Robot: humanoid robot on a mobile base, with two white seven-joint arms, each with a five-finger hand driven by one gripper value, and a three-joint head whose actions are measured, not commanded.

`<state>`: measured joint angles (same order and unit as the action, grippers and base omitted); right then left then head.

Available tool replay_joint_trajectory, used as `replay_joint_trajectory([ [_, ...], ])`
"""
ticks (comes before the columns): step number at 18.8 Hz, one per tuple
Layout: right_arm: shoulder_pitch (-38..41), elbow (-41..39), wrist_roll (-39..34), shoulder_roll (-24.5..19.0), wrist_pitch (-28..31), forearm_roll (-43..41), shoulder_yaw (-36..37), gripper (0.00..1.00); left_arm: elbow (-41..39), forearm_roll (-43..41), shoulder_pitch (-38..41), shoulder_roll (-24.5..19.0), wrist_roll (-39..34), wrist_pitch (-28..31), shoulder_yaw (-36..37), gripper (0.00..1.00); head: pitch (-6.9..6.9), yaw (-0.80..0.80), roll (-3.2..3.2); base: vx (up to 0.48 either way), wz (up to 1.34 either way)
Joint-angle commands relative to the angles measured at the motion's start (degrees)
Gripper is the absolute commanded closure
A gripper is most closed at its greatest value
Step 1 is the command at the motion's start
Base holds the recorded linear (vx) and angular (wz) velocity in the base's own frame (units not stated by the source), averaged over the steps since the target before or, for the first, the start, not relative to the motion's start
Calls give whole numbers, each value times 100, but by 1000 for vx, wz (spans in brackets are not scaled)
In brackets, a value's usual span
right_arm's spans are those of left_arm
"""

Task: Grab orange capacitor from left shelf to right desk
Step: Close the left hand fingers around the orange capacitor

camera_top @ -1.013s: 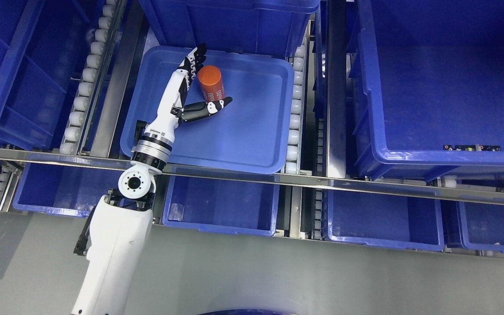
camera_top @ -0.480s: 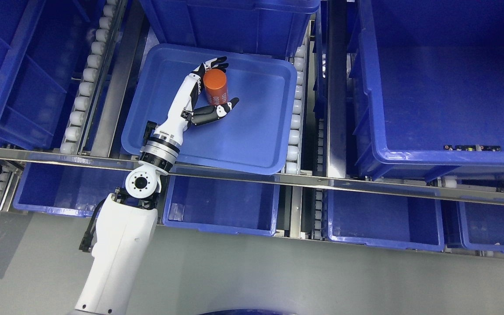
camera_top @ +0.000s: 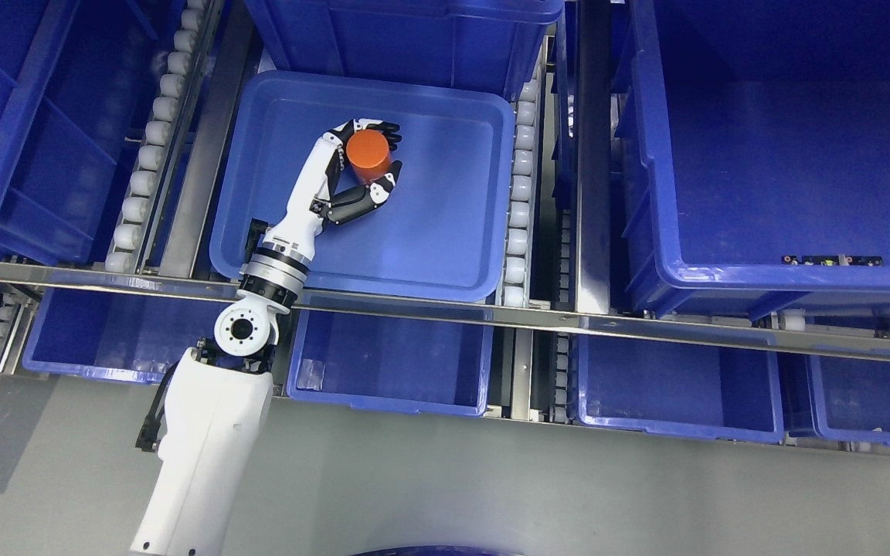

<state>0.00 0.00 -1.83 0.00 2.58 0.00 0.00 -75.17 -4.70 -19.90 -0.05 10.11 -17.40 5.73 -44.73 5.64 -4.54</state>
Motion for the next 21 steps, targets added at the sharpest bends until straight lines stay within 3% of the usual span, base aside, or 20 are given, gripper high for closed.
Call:
replay_joint_trajectory([
  [1, -9, -193, -1, 100, -3, 0, 62, 0, -68, 144, 83, -95, 0, -88, -345, 93, 0, 0, 0, 0, 0],
  [3, -9, -193, -1, 100, -3, 0, 62, 0, -156, 408, 83, -95, 0, -88, -327, 99, 0, 0, 0, 0, 0],
  [12, -9, -193, -1, 100, -3, 0, 62, 0, -489, 1059, 13, -95, 0, -553, -3, 100, 0, 0, 0, 0, 0],
  [19, -9, -193, -1, 100, -3, 0, 62, 0, -1833, 1218, 380, -95, -9, -676, 210, 99, 0, 0, 0, 0, 0],
  [21, -9, -193, -1, 100, -3, 0, 62, 0, -1958, 1209, 741, -95, -26, -1165, 131, 98, 0, 0, 0, 0, 0],
])
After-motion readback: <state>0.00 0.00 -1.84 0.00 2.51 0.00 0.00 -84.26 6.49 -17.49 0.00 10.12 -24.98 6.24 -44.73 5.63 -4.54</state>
